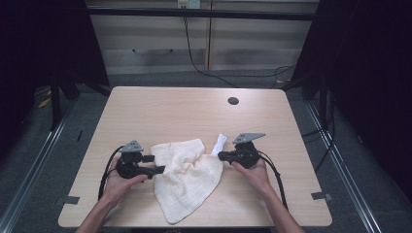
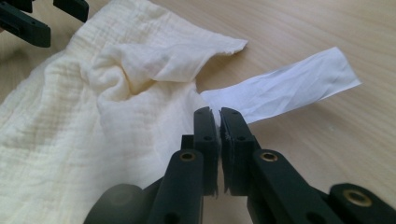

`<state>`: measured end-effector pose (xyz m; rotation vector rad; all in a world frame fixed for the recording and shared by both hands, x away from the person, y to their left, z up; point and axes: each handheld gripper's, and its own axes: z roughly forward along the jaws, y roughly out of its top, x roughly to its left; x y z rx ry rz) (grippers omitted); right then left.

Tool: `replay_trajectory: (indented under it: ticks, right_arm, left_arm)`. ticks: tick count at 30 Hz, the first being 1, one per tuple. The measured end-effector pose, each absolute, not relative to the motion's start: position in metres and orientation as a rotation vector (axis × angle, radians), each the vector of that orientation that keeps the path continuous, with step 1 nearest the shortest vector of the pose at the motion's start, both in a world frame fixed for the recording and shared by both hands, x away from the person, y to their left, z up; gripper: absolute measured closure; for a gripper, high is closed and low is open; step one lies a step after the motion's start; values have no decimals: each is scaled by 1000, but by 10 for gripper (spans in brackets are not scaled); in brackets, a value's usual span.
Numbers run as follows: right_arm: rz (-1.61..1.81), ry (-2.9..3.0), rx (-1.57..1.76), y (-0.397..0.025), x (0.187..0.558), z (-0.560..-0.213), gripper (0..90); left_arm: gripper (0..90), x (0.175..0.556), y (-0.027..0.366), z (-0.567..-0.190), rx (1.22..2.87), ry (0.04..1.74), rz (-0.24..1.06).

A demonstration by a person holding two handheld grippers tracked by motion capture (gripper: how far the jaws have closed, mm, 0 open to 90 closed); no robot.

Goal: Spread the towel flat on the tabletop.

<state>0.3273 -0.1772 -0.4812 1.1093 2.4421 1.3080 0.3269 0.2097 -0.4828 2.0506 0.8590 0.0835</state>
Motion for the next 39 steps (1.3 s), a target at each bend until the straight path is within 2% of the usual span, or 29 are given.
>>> replay_trajectory:
  ticks: [28,39]
  right_arm:
    - [1398,2247,1089,-201,360,-385,867]
    - [1366,2289,1163,-207,362,-424,867]
  left_arm:
    - [294,330,214,-481,2034,878,104]
    - [328,343,222,-480,1975,937,128]
